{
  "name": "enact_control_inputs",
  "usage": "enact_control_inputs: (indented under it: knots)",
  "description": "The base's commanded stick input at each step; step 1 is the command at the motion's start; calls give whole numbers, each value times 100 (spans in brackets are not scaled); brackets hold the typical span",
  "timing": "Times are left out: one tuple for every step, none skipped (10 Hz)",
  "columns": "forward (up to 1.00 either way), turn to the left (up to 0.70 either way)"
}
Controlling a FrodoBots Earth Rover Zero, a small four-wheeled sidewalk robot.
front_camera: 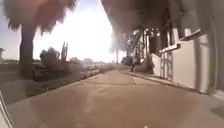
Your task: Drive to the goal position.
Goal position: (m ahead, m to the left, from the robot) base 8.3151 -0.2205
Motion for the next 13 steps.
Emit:
enact_control_inputs:
  knots:
    - [70,14]
    - [70,14]
    - [70,14]
    - [70,13]
    - [70,9]
    - [70,7]
    - [70,8]
    - [70,0]
    - [70,0]
    - [70,0]
    - [70,0]
    - [70,0]
    - [70,0]
